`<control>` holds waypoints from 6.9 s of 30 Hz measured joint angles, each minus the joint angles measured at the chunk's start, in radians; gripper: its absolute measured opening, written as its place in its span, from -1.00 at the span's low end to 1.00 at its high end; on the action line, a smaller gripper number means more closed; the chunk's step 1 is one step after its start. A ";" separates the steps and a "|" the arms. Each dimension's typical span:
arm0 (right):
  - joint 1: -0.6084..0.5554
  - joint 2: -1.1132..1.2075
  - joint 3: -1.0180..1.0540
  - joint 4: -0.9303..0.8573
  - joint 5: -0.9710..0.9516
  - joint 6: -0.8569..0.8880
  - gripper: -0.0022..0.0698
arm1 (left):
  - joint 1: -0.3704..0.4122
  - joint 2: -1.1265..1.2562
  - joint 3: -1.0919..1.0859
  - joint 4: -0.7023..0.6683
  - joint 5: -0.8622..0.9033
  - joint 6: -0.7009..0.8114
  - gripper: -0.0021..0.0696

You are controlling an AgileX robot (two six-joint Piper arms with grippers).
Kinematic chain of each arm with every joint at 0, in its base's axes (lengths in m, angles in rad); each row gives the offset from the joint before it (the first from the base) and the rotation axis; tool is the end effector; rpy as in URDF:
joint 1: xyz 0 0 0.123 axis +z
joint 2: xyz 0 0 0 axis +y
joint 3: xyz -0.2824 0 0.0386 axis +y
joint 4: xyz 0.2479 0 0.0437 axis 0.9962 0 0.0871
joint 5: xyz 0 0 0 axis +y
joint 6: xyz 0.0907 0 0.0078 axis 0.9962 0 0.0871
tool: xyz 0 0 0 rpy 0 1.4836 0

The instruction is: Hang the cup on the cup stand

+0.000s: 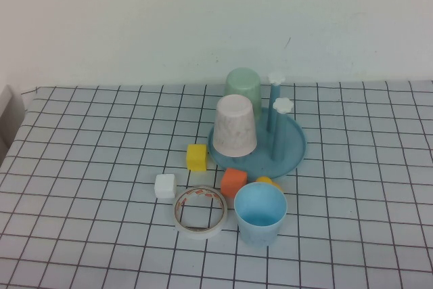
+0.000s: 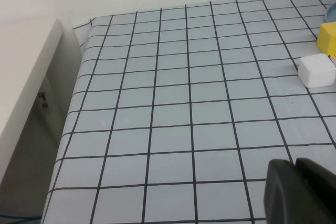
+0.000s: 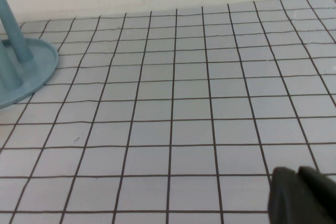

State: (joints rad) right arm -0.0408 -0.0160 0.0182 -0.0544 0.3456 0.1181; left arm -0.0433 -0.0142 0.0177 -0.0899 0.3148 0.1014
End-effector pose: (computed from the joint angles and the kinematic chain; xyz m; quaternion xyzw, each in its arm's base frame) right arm 0.0528 -0.0038 0.1767 0.0483 0.7914 0.0007 0.6094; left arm 0.0535 -0.0049 0.1796 0.0318 0.7829 -0.0194 0.6211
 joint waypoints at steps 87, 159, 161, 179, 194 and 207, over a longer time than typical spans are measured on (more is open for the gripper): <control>0.000 0.000 0.008 0.884 -0.009 -0.165 -0.91 | -0.596 1.759 -1.560 0.051 0.713 0.139 0.05; 0.000 0.000 0.008 0.924 0.016 -0.202 -0.91 | -0.620 1.130 -0.544 0.024 -0.854 0.221 -0.91; 0.000 0.000 0.008 0.958 0.016 -0.204 -0.91 | -0.620 1.150 -0.529 -0.023 -0.972 0.279 -0.91; 0.000 0.334 -0.163 1.706 0.307 -0.706 -0.84 | -0.620 1.467 -0.524 -0.028 -1.438 0.314 -0.91; 0.094 1.079 -0.596 1.733 0.675 -0.875 0.69 | -0.620 1.467 -0.524 0.106 -1.447 0.276 -0.91; 0.339 1.421 -0.843 1.735 0.606 -0.808 0.75 | -0.620 1.467 -0.524 0.066 -1.447 0.266 -0.91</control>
State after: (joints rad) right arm 0.2984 1.4049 -0.8249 1.6806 0.9515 -0.6898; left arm -0.6629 1.4525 -0.5067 -0.0242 -1.1321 0.3674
